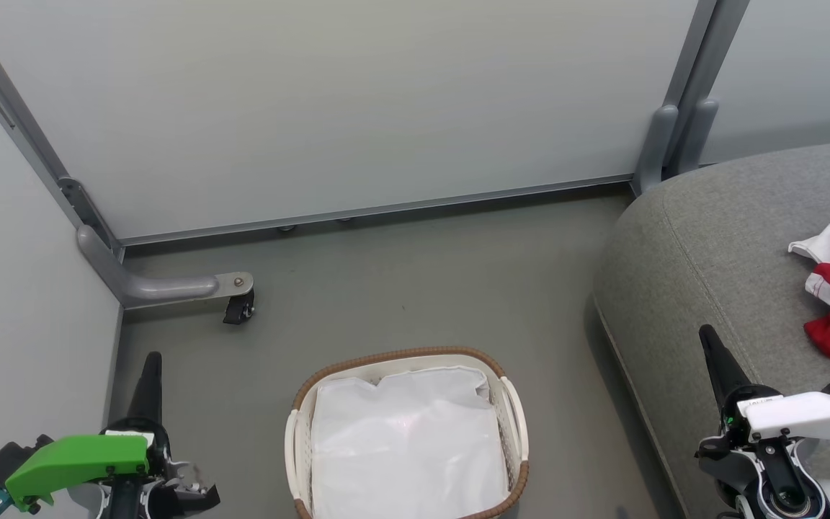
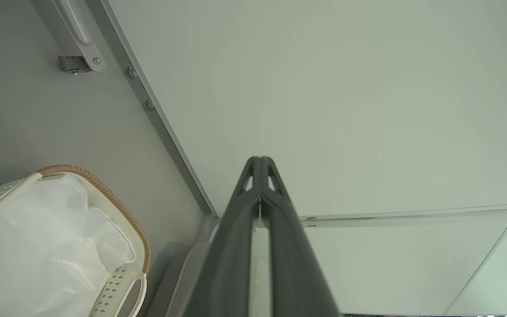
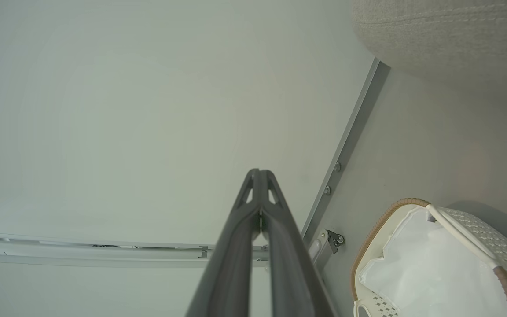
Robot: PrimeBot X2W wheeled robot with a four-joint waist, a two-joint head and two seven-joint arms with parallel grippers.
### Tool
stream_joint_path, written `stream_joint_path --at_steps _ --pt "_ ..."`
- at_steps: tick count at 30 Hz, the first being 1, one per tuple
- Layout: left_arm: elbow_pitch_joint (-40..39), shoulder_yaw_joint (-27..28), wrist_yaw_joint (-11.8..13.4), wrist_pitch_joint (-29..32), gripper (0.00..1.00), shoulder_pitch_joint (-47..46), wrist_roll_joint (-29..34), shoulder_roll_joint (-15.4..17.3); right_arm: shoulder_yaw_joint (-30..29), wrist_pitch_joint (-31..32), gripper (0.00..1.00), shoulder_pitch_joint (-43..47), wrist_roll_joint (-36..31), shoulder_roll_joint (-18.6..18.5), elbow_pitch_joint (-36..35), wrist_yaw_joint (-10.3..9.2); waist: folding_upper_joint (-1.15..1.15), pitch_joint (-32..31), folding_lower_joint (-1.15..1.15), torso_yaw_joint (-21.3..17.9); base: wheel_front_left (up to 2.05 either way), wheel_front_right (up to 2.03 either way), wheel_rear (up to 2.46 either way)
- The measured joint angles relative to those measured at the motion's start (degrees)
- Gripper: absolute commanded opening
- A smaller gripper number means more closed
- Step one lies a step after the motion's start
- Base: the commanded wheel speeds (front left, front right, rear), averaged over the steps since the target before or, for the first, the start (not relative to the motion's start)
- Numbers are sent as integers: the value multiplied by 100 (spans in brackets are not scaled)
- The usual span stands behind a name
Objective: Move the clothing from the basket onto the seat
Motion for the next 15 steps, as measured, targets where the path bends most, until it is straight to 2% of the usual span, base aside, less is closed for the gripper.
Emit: stream_joint_path --at_steps 15 --pt "-110 53 -14 153 0 -37 -597 3 -76 153 0 12 597 20 -94 0 0 13 0 9 0 0 0"
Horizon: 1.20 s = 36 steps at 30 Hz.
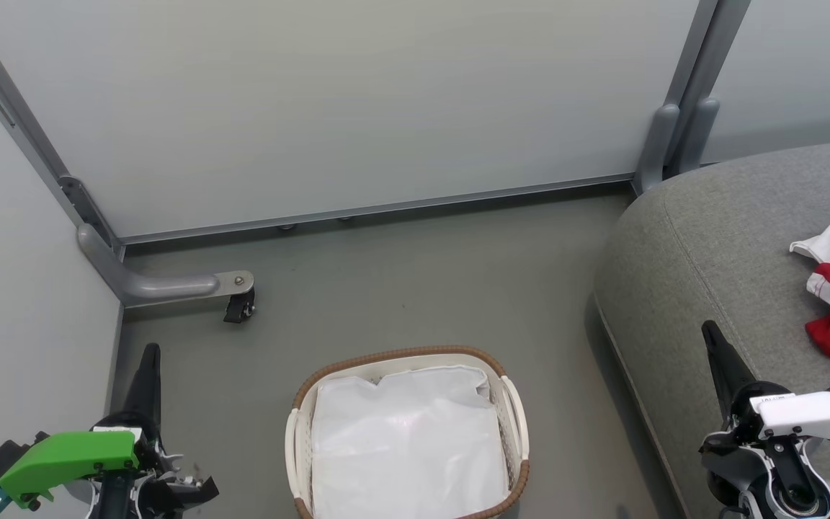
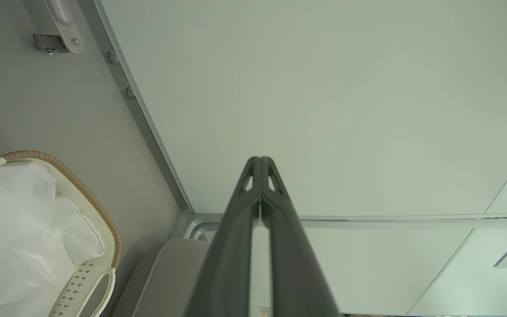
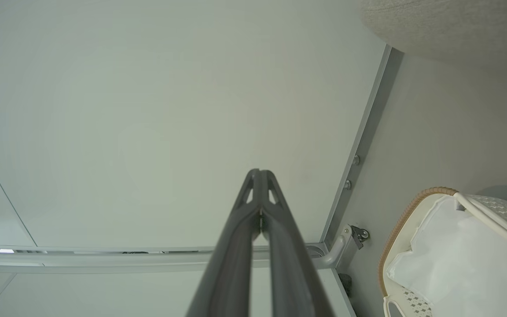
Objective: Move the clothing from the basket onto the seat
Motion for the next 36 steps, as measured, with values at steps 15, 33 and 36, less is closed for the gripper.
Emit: stream_joint_path --at_steps 15,33,36 --pt "-81 34 -3 97 0 -33 -342 1 -45 103 0 3 354 14 -58 0 0 9 0 6 0 0 0" --pt "-83 35 -3 97 0 -34 -346 1 -45 103 0 4 354 15 -59 0 0 9 0 6 0 0 0" --pt "-83 35 -3 97 0 -34 -346 1 -45 103 0 4 354 15 -59 0 0 9 0 6 0 0 0"
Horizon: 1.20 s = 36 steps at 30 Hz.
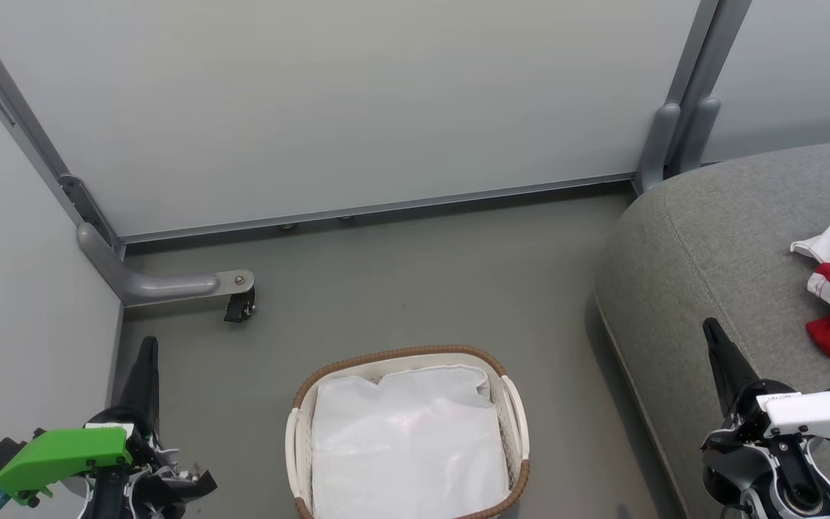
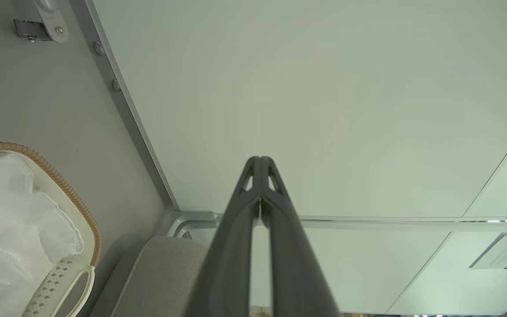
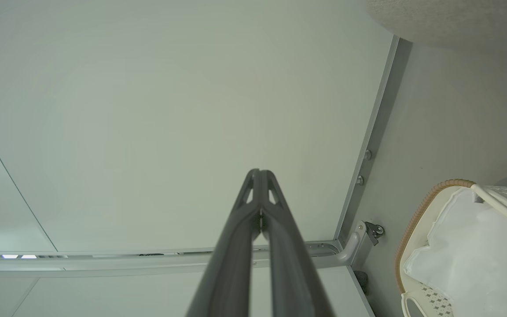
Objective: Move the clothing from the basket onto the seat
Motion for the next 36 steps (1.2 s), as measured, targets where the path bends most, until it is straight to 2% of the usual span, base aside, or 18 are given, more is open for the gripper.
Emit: stream_joint_path --at_steps 36 --pt "0 -1 0 0 0 -1 -1 0 0 0 0 0 0 0 0 0 0 0 0 0 0 0 0"
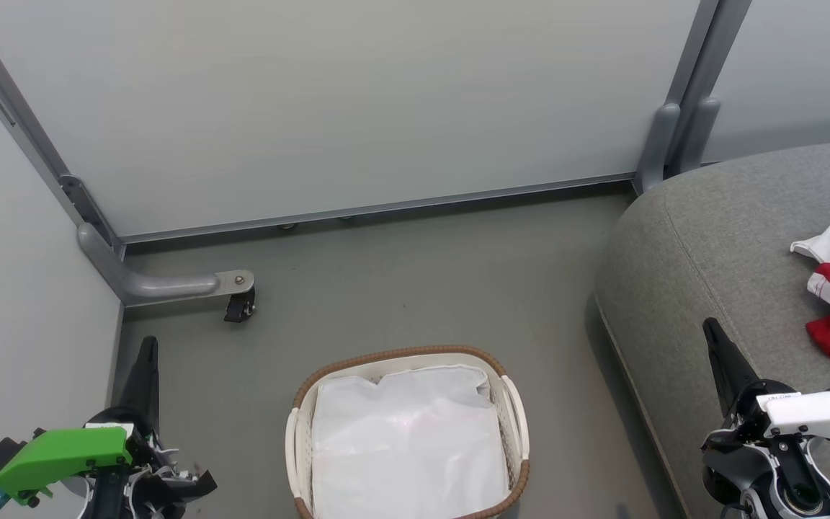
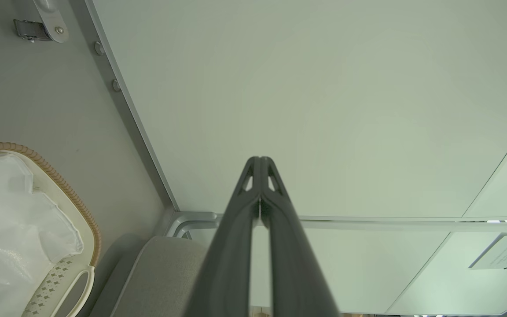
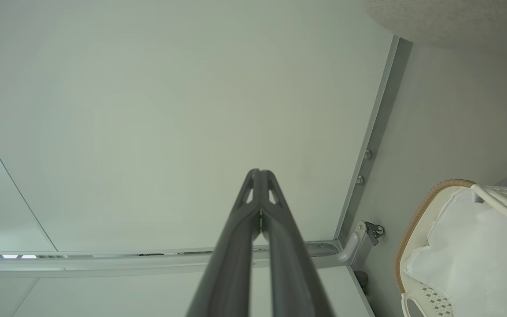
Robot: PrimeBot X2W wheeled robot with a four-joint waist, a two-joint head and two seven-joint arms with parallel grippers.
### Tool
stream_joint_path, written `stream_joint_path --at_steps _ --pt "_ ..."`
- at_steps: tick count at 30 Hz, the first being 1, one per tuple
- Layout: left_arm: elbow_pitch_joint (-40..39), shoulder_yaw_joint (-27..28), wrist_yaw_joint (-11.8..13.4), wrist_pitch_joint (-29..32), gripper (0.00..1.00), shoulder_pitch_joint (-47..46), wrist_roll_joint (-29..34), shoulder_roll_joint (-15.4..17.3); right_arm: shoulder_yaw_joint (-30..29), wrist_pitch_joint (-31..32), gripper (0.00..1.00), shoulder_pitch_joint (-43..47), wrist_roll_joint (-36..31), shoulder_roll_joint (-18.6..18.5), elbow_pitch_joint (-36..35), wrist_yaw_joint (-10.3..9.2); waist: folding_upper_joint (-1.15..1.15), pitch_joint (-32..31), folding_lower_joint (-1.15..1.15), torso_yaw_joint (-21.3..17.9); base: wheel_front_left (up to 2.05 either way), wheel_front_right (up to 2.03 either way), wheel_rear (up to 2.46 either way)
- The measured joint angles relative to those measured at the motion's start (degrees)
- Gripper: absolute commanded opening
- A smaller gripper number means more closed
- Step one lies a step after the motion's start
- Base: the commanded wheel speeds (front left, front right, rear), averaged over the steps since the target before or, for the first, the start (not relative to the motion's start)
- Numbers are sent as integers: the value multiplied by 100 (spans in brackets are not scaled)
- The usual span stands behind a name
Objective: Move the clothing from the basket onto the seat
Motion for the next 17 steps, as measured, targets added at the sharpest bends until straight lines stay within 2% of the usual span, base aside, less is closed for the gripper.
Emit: stream_joint_path --at_steps 17 --pt "2 0 -1 0 0 0 0 0 0 0 0 1 0 0 0 0 0 0 0 0 0 0 0"
